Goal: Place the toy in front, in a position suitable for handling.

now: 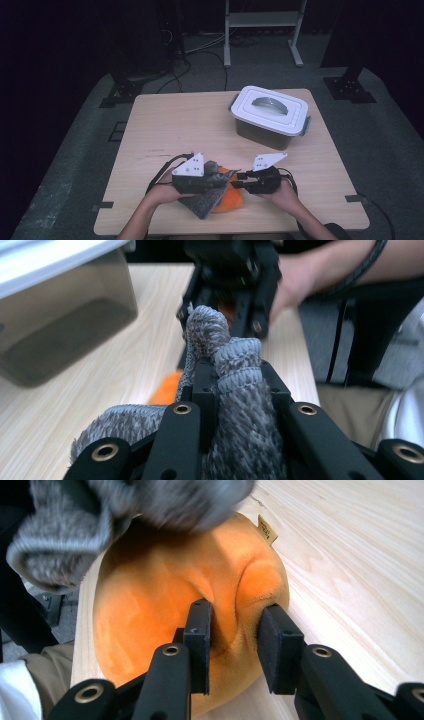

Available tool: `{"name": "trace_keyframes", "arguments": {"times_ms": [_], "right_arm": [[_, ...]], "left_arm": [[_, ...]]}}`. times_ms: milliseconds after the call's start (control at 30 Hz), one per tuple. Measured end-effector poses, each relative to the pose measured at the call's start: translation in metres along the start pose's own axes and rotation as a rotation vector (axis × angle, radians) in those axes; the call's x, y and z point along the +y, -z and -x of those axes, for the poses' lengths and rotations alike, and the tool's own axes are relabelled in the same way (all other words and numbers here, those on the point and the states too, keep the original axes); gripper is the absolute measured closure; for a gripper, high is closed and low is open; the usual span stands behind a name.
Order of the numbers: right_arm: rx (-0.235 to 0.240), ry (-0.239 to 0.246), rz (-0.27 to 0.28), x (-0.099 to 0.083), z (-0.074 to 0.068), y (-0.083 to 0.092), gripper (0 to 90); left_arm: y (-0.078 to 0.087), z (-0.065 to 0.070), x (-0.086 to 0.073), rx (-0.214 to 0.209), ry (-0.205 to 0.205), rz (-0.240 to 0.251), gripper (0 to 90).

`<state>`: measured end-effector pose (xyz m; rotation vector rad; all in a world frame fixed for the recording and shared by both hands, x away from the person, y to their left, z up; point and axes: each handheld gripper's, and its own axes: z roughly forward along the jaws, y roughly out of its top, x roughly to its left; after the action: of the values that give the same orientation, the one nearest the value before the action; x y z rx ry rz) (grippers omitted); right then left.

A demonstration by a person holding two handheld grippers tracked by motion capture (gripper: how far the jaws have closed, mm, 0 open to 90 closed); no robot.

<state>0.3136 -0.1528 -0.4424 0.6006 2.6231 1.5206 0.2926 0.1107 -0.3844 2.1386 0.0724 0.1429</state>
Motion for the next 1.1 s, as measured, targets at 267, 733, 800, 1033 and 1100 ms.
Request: {"name": "trace_keyframes", "arguments": {"times_ms": [267, 733, 800, 1033, 1100], "right_arm": [[0.002, -0.007, -0.014, 0.000, -0.002, 0.000, 71.4], [-0.025, 0.041, -0.033, 0.008, -0.002, 0.007, 59.3], [-0.033, 0.014, -0.030, 0.006, 0.000, 0.006, 59.6], [-0.044, 0.012, -0.020, 0.008, 0.004, 0.017, 51.4], [-0.060, 0.025, 0.002, 0.012, 0.006, 0.023, 51.5]], "left_arm": [[-0.001, -0.002, -0.017, 0.078, -0.016, -0.071, 75.1], [0.018, 0.003, -0.017, 0.065, -0.017, 0.033, 74.8], [0.022, 0.008, -0.016, 0.047, -0.012, 0.059, 74.8], [0.008, 0.013, -0.033, 0.057, -0.039, -0.043, 74.5], [0.008, 0.010, -0.034, 0.063, -0.041, -0.044, 74.6]]}}
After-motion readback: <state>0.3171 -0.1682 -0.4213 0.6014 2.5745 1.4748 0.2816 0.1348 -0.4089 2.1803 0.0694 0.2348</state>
